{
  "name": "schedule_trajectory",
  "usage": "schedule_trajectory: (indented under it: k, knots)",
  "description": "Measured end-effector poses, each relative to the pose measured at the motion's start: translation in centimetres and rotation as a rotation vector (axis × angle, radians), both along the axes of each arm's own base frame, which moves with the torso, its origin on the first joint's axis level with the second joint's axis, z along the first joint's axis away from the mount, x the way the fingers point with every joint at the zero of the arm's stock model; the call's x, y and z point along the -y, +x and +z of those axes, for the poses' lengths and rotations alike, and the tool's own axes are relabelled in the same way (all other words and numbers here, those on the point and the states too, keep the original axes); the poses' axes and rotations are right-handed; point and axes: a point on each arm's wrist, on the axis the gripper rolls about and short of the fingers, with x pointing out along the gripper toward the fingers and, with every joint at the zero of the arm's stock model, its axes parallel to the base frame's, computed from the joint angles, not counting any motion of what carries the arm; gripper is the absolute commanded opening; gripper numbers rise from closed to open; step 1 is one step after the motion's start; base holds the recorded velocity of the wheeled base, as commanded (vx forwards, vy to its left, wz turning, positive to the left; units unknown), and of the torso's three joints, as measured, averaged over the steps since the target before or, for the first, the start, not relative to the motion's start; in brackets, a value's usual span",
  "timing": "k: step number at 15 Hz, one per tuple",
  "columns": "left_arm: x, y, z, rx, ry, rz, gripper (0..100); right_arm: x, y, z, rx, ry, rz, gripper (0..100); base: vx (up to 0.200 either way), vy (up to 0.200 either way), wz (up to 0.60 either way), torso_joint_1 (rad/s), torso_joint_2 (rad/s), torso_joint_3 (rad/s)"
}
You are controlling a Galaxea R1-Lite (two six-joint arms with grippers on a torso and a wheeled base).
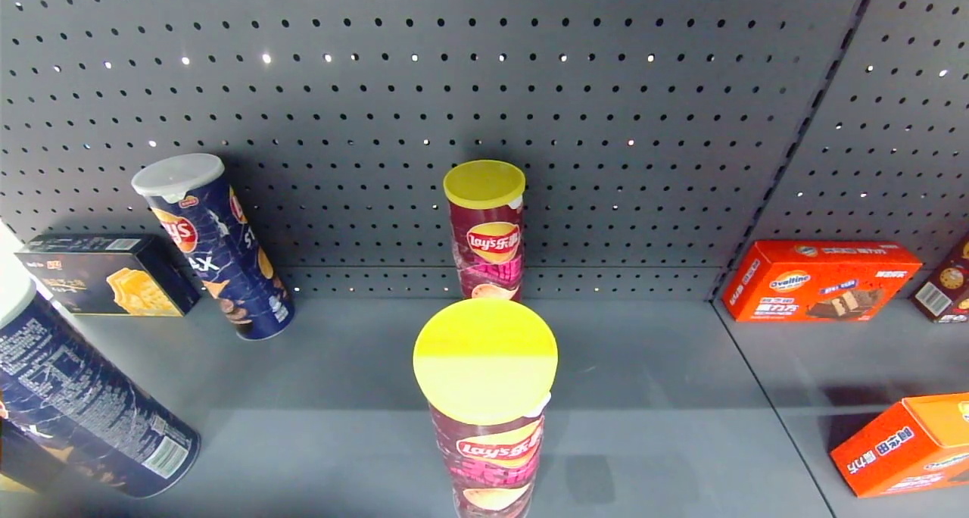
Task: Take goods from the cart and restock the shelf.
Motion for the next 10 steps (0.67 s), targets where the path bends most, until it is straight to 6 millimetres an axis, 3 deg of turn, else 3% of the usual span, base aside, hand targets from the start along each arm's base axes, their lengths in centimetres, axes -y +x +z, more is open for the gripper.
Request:
schedule_trajectory:
  k: [5,10]
  knots:
    - [0.0,0.0,0.0,0.0,0.0,-0.001,100,0.02,-0.02,-0.05,0.0,0.0,0.016,100,0.0,0.0,0.0,0.0,0.0,0.0]
    - [0.0,0.0,0.0,0.0,-0.001,0.0,100,0.3,-0.17,-0.07,0.016,-0.001,0.194,100,0.0,0.0,0.0,0.0,0.0,0.0]
